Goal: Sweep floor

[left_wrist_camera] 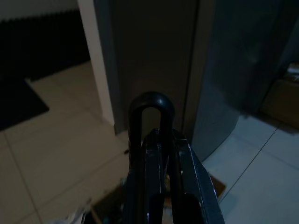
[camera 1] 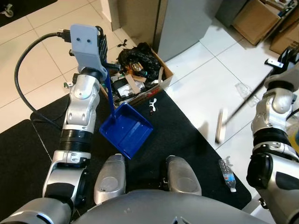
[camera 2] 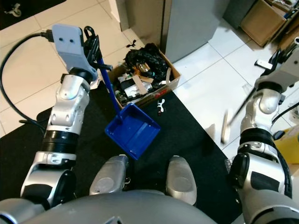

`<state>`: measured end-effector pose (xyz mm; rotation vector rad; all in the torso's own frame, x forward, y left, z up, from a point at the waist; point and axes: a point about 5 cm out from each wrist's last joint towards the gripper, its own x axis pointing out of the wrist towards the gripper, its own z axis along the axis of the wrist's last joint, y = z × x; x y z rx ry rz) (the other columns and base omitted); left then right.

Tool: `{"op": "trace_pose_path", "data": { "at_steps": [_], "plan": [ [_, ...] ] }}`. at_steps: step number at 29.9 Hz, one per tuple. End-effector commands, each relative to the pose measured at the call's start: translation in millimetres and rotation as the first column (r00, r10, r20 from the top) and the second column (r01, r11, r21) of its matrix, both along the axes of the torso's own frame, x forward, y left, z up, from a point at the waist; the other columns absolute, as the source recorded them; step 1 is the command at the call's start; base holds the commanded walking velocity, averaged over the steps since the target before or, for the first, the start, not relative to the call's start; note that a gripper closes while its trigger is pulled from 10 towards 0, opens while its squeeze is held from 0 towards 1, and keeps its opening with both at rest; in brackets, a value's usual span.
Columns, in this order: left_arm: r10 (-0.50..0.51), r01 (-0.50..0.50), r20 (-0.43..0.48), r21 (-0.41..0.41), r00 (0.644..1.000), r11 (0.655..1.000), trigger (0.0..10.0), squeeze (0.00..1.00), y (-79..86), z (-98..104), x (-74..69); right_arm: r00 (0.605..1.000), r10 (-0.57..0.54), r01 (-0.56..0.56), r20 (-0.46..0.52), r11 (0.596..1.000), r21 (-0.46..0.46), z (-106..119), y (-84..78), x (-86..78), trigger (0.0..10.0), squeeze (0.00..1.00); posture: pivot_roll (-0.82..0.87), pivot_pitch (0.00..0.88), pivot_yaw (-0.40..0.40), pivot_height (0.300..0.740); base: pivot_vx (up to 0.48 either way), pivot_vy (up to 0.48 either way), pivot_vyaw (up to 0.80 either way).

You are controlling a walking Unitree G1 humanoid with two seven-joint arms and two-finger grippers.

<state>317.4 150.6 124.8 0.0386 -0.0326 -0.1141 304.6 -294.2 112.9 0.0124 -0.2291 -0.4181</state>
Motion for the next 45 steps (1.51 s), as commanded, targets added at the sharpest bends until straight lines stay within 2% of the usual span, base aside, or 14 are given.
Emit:
{"op": "trace_pose_path", "data": {
  "at_steps": [1, 9, 17, 23, 45],
  "plan": [
    [0.037, -0.037, 0.008, -0.007, 0.999, 0.999, 10.0, 0.00, 9.3, 5.0, 4.6, 0.997, 0.076, -0.075, 0.034, 0.997, -0.022, 6.6, 16.4, 7.9, 10.0, 0.00, 0.10, 0.000, -0.026, 0.740, 0.000, 0.000, 0.00],
    [0.078, -0.077, 0.022, -0.020, 0.997, 0.997, 10.0, 0.00, 13.3, 7.7, 7.0, 0.992, 0.123, -0.123, 0.031, 0.992, -0.010, 6.2, 32.6, 11.3, 10.0, 0.00, 0.10, 0.000, -0.027, 0.740, 0.000, 0.000, 0.00],
    [0.093, -0.093, 0.031, 0.008, 0.995, 0.996, 10.0, 0.00, 11.4, 7.9, 10.8, 0.994, 0.109, -0.109, 0.030, 0.994, 0.000, 7.1, 29.5, 10.6, 10.0, 0.00, 0.09, 0.000, -0.026, 0.740, 0.000, 0.000, 0.00],
    [0.105, -0.105, 0.024, -0.004, 0.994, 0.995, 10.0, 0.00, 7.5, 7.2, 14.0, 0.995, 0.100, -0.100, 0.018, 0.995, 0.027, 4.4, 28.2, 9.2, 10.0, 0.00, 0.09, 0.000, -0.026, 0.740, 0.000, 0.000, 0.00],
    [0.104, -0.104, 0.020, -0.001, 0.994, 0.995, 10.0, 0.00, 6.2, 2.9, 14.3, 0.995, 0.096, -0.096, 0.006, 0.994, 0.048, 4.2, 26.1, 10.5, 10.0, 0.00, 0.10, 0.000, -0.031, 0.740, 0.000, 0.000, -0.75]
  ]
}}
